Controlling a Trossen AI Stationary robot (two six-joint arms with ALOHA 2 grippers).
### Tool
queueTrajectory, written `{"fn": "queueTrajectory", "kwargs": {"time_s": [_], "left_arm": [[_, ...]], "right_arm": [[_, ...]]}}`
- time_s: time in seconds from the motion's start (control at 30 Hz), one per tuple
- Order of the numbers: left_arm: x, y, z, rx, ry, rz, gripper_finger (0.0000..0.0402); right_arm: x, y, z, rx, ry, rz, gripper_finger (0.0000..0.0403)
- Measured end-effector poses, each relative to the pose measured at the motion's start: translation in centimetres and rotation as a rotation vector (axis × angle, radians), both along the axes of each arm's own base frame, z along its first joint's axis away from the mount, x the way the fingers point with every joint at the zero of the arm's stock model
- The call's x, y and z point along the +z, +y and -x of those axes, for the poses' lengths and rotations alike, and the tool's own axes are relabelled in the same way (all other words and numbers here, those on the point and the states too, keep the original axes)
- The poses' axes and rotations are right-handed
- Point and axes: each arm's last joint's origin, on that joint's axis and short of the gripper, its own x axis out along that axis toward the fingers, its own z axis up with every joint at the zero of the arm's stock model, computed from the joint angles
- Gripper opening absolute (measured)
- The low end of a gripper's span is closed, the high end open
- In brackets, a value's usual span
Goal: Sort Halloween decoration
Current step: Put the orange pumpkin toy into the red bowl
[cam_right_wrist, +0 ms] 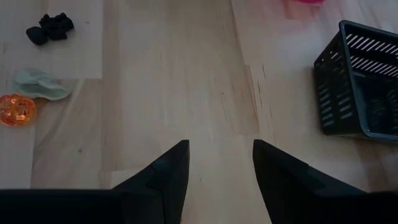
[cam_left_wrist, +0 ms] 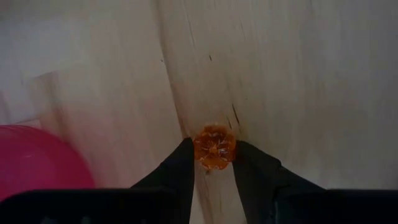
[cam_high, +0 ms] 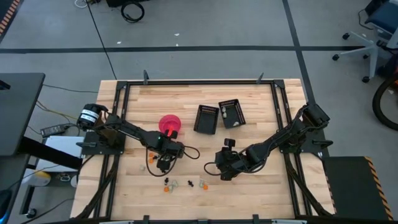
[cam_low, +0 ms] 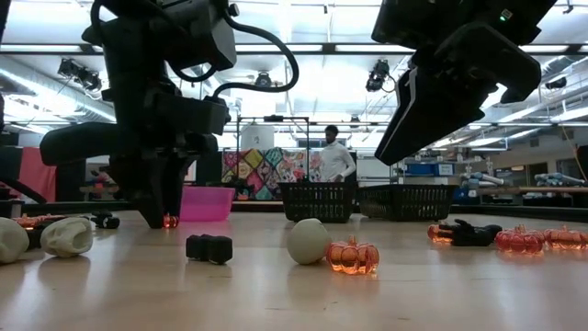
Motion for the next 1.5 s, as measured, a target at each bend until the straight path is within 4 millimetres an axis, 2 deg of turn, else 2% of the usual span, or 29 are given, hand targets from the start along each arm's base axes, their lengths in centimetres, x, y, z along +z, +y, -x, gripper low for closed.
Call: {"fn": "queueTrajectory", "kwargs": {"time_s": [0.9,1.23,1.5], "left_arm": [[0.3,0.0,0.0,0.01,-0.014,-0.029,0.0094],[2.2,0.2,-0.1,0.029,-0.103,-0.059,0.0093],[5.2,0.8,0.6,0.059,-0.221,-0.1,0.0093]], "right_arm": [[0.0,0.0,0.0,-0.006,-0.002,-0.005,0.0181],[0.0,0.0,0.1,-0.013,0.004,-0.007,0.0181],[0.0,0.0,0.1,-0.018,0.003,-0.009,0.0181]]}}
